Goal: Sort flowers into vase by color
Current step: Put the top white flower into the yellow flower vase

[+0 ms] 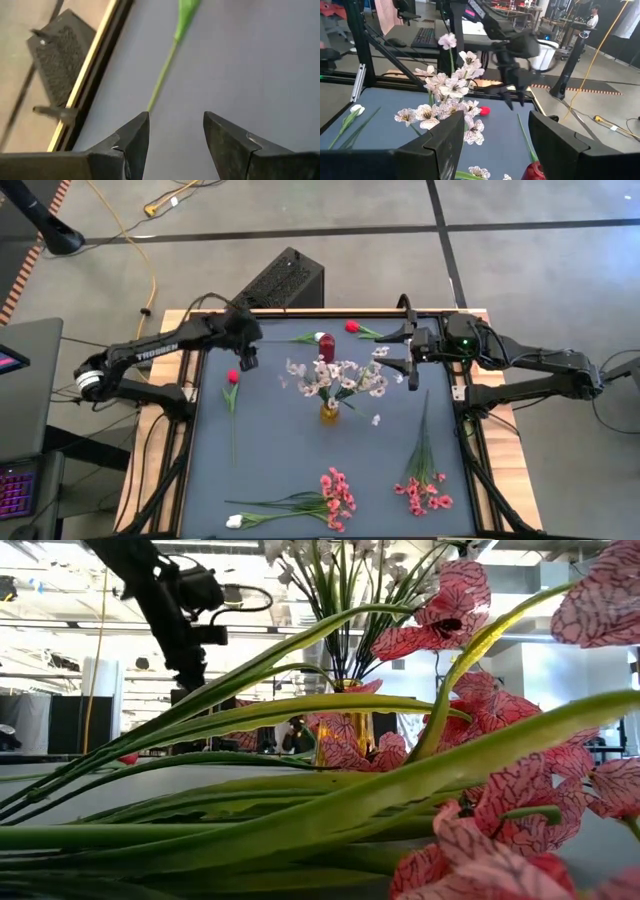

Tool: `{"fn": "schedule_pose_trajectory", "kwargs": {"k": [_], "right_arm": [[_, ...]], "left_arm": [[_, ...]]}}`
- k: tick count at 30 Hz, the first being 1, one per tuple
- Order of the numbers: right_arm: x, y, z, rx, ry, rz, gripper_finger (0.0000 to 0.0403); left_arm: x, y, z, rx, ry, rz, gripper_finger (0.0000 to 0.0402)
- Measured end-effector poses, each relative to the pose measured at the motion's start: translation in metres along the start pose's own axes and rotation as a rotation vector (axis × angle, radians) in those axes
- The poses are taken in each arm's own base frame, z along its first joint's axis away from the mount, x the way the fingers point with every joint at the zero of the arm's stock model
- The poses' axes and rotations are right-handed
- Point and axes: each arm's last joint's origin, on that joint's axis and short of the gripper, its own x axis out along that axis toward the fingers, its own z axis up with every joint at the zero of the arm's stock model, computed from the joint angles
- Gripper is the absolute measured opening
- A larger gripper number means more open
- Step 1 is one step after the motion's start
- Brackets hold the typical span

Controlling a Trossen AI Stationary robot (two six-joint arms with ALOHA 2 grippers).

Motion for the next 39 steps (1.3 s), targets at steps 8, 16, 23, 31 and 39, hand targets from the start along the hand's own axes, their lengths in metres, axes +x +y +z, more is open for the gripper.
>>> {"fn": "schedule_pose_trajectory", "kwargs": {"k": [8,16,23,31,39], "right_arm": [[0.0,0.0,0.0,0.0,-0.001,-0.001,0.0248],[0.0,0.0,0.0,0.0,-0.001,-0.001,0.0248],[0.0,0.0,-0.001,0.001,0.007,0.0,0.0248],[0.0,0.0,-0.001,-0.015,0.015,0.002,0.0248],[0.0,0.0,-0.001,-0.024,0.015,0.002,0.0248]], "left_arm": [[0.055,0.028,0.005,0.08,-0.097,-0.064,0.0176],[0.101,0.045,0.017,0.184,0.032,-0.082,0.0176],[0.127,0.058,0.012,0.167,0.19,-0.191,0.0176],[0.13,0.058,0.004,0.166,0.237,-0.232,0.016],[0.128,0.058,0.0,0.151,0.268,-0.256,0.0034]]}}
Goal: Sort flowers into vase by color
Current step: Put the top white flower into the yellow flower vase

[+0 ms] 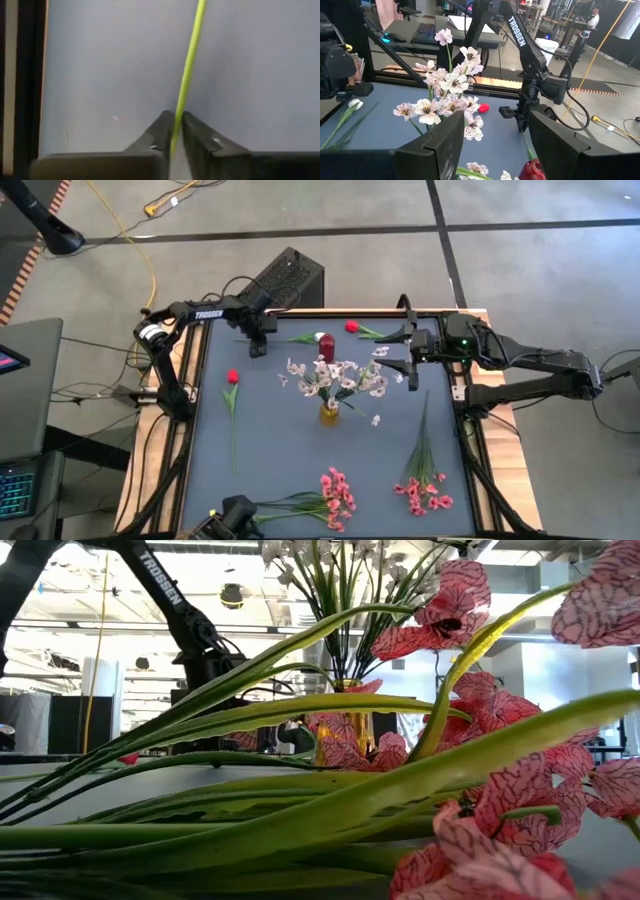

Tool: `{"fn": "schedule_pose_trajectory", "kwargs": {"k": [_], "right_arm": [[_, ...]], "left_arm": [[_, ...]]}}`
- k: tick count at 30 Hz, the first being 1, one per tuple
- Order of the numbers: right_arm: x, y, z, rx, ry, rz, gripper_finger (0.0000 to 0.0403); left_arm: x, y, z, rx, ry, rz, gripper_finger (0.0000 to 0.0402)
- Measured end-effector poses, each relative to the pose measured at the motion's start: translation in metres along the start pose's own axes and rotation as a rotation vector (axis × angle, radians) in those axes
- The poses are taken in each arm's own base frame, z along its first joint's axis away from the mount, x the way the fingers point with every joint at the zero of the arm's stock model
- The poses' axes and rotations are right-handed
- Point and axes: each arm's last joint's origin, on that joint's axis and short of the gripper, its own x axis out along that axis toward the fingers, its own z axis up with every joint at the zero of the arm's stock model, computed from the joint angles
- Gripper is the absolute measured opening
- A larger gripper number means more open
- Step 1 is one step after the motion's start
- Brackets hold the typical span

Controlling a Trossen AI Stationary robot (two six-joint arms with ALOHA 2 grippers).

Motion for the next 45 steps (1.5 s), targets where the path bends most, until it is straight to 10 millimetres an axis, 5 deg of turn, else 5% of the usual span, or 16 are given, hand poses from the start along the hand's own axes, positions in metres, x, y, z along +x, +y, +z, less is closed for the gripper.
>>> {"fn": "schedule_pose_trajectory", "kwargs": {"k": [11,22,30,45], "right_arm": [[0.0,0.0,0.0,0.026,-0.001,0.001,0.0248],[0.0,0.0,0.0,0.04,-0.001,0.002,0.0248],[0.0,0.0,0.0,0.042,-0.001,0.002,0.0248],[0.0,0.0,0.0,0.037,-0.001,0.002,0.0248]], "left_arm": [[-0.02,0.005,-0.019,-0.199,-0.003,-0.091,0.0001],[-0.112,0.0,-0.021,-0.296,-0.456,-0.16,0.0],[-0.163,-0.032,-0.017,-0.204,-0.929,-0.218,0.0],[-0.168,-0.119,-0.035,0.028,-1.725,-0.324,0.0]]}}
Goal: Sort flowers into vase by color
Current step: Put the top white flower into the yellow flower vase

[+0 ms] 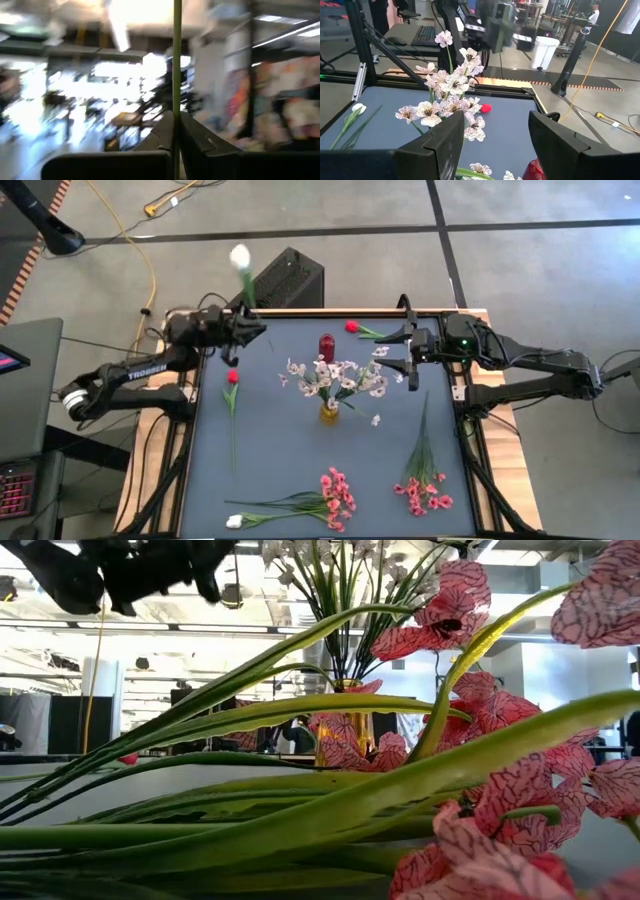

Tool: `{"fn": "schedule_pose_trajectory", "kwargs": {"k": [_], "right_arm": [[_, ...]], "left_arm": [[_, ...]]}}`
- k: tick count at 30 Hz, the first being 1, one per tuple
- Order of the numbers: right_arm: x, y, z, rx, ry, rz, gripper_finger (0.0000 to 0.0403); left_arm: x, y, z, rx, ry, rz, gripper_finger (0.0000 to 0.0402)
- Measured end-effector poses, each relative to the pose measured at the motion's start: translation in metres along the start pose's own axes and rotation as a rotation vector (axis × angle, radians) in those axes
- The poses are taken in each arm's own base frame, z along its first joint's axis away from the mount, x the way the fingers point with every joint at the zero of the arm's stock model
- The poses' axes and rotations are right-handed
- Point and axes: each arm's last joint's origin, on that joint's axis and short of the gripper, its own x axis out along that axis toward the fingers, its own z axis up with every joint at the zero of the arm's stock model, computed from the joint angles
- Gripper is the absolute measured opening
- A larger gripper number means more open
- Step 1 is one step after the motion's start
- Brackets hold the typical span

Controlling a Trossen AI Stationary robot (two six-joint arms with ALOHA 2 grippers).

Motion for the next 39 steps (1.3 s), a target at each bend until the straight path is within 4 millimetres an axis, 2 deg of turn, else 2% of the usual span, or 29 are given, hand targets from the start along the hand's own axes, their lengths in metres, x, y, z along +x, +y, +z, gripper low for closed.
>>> {"fn": "schedule_pose_trajectory", "kwargs": {"k": [3,8,14,17,21,27,34,39], "right_arm": [[0.0,0.0,0.0,0.0,0.0,0.0,0.0248],[0.0,0.0,0.0,-0.004,0.0,0.0,0.0248],[0.0,0.0,0.0,-0.004,-0.001,0.0,0.0248],[0.0,0.0,0.0,-0.004,-0.003,0.0,0.0248],[0.0,0.0,0.001,-0.005,-0.01,-0.002,0.0248],[0.0,0.0,0.001,-0.004,-0.009,-0.001,0.0248],[0.0,0.0,-0.001,-0.002,0.009,0.004,0.0248],[0.0,0.0,-0.003,0.01,0.025,0.007,0.0248]], "left_arm": [[0.007,-0.016,0.004,-0.005,-0.062,-0.117,0.0],[0.024,-0.046,-0.003,-0.028,-0.084,-0.269,0.0],[0.039,-0.092,-0.012,-0.005,-0.124,-0.443,0.0],[0.045,-0.114,-0.021,0.044,-0.105,-0.45,0.0],[0.053,-0.135,-0.04,0.147,-0.042,-0.355,0.0],[0.074,-0.147,-0.078,0.277,0.063,-0.294,0.0],[0.112,-0.144,-0.121,0.307,0.126,-0.28,0.0],[0.135,-0.142,-0.141,0.346,0.141,-0.281,0.0]]}}
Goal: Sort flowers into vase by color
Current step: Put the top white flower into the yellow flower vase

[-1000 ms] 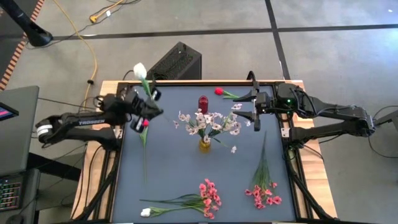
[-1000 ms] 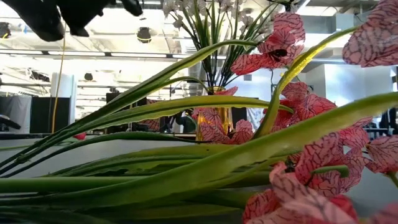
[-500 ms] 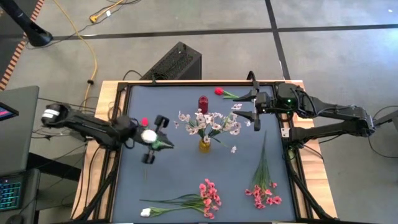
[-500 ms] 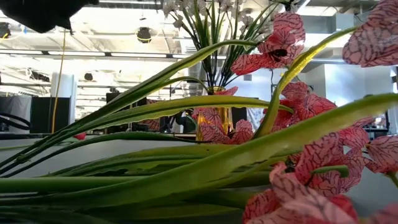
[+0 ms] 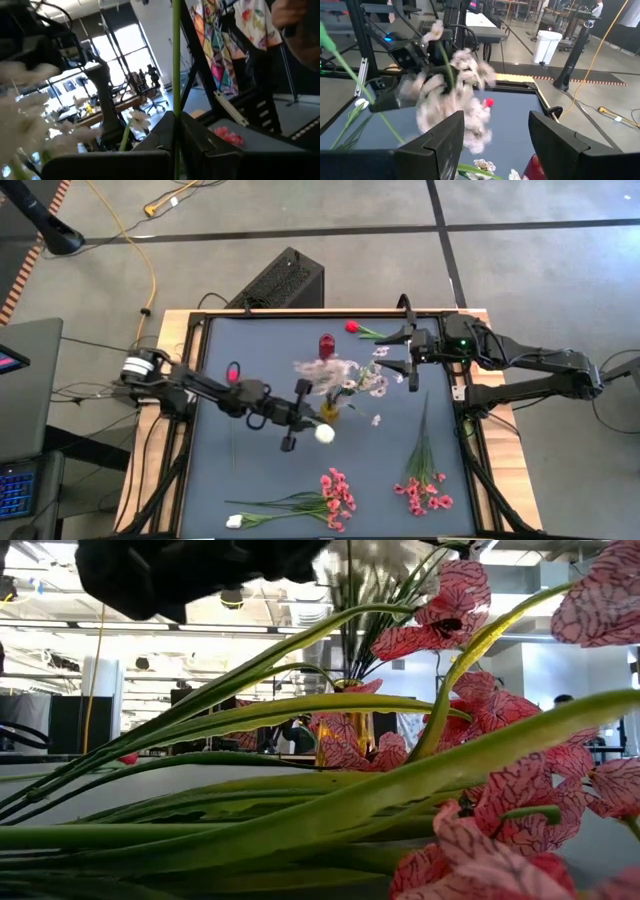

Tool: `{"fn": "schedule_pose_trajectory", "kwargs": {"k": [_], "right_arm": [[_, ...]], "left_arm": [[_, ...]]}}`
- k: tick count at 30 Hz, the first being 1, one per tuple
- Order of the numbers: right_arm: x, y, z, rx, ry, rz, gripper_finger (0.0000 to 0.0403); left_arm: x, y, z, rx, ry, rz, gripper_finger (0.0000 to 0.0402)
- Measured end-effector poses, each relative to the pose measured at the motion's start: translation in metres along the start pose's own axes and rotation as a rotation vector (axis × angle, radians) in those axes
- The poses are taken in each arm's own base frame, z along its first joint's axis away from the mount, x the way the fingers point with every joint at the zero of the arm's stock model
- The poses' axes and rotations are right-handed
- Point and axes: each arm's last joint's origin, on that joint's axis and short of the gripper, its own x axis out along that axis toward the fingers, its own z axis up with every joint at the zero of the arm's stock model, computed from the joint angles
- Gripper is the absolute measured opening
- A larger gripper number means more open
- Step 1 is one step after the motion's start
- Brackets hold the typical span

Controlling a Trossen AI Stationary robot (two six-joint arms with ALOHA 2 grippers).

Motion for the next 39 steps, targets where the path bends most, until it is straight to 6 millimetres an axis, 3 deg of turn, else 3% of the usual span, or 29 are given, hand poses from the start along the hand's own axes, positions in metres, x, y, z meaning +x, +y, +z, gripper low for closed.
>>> {"fn": "schedule_pose_trajectory", "kwargs": {"k": [7,23,39], "right_arm": [[0.0,0.0,-0.001,0.001,0.014,0.003,0.0248],[0.0,0.001,-0.004,0.0,0.042,0.007,0.0248],[0.0,0.001,-0.004,0.001,0.042,0.007,0.0248]], "left_arm": [[0.006,0.01,-0.006,0.031,0.011,0.005,0.0],[0.005,0.009,-0.02,0.135,0.182,0.061,0.0],[0.001,0.016,-0.029,-0.022,0.249,0.087,0.0]]}}
